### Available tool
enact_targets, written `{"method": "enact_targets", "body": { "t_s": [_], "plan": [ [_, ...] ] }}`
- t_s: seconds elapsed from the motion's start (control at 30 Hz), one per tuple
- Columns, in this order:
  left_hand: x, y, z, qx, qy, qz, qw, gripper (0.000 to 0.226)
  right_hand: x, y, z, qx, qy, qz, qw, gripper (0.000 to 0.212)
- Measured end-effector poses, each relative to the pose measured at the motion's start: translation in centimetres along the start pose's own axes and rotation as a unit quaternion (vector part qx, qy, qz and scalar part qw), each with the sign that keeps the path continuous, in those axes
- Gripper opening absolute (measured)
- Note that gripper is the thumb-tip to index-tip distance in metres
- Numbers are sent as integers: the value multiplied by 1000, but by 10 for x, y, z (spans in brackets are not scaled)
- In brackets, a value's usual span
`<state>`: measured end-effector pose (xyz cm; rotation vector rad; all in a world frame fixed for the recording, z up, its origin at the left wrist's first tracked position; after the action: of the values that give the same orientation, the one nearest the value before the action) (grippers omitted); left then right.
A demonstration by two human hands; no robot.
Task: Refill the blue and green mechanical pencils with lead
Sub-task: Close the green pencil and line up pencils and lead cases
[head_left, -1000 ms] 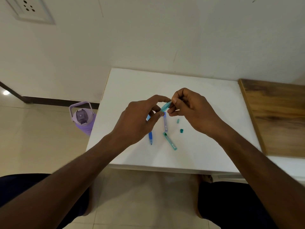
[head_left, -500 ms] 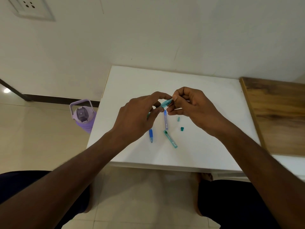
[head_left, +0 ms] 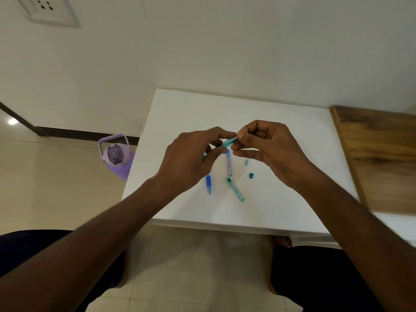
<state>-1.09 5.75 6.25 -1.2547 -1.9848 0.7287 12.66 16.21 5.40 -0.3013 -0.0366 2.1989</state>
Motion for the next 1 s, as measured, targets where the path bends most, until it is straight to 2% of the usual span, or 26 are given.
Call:
{"method": "enact_targets", "body": {
  "t_s": [0.23, 0.3, 0.4, 0.47, 0.5, 0.53, 0.57, 0.6, 0.63, 0.77, 0.93, 1.0],
  "plan": [
    [-4, 1, 1, -3, 15, 5, 1000, 34, -1, 4, -13, 125, 92, 26, 987, 10],
    [-3, 1, 1, -25, 4, 1, 1000, 33, 1, 2, -13, 118, 88, 25, 989, 4],
    [-1, 1, -1, -77, -19, -7, 997, 35, 6, -6, -3, 78, 52, 18, 995, 19],
    [2, 0, -2, -97, -34, -12, 995, 38, 9, -15, 2, 9, 41, 13, 999, 25],
    [2, -1, -2, -103, -38, -13, 994, 40, 12, -25, 3, -84, 26, -4, 996, 25],
    [2, -2, -2, -111, -38, -12, 993, 41, 16, -38, 4, -217, -2, -31, 976, 21],
    [2, -3, -2, -117, -35, -10, 992, 44, 19, -47, 4, -347, -28, -49, 936, 16],
    [2, -4, -2, -121, -32, -9, 992, 46, 22, -52, -1, -431, -38, -52, 900, 12],
    [2, -5, -2, -122, -32, -8, 992, 47, 23, -55, -9, -469, -29, -48, 882, 10],
    [2, -5, -4, -118, -31, -5, 993, 44, 33, -49, -38, -482, 11, -45, 875, 16],
    [3, -2, -5, -114, -41, -2, 993, 51, 44, -30, -62, -533, 10, -69, 843, 32],
    [4, -2, -2, -112, -49, -2, 992, 54, 47, -24, -69, -554, 6, -71, 829, 28]
  ]
}}
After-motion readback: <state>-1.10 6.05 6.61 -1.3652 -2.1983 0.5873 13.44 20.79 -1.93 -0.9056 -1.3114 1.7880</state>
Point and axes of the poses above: each hand's wrist, its own x-axis towards the middle knuckle, its own y-axis out of the palm, z = x × y, the point moved 9 cm from there along x, towards the middle knuckle, and after that the axes turned 5 degrees about -z, right-handed, at the moved point
